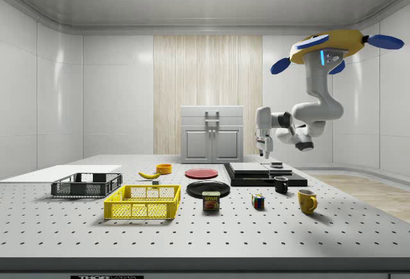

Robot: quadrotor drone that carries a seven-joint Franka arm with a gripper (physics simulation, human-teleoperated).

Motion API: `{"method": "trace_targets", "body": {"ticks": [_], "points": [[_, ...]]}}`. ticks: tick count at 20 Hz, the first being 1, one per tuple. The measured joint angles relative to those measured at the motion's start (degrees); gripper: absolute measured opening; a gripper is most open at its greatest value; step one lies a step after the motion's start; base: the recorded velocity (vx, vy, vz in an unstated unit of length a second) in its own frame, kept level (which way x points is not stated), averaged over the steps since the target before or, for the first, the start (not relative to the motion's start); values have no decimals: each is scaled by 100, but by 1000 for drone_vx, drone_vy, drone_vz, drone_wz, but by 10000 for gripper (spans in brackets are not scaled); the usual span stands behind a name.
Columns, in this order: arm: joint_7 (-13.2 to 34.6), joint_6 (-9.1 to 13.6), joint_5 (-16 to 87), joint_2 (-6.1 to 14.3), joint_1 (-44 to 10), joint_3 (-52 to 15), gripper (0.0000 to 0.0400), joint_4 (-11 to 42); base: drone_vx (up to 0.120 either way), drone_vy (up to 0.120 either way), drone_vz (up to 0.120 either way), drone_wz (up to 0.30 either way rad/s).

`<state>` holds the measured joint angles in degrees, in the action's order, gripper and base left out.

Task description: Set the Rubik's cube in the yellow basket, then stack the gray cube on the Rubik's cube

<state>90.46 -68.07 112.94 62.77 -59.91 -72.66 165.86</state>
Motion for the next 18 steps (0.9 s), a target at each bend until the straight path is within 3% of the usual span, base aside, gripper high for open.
{"method": "trace_targets", "body": {"ticks": [18], "points": [[201,-452,-268,532,-223,-190,400,-36,0,-11,-120,0]]}}
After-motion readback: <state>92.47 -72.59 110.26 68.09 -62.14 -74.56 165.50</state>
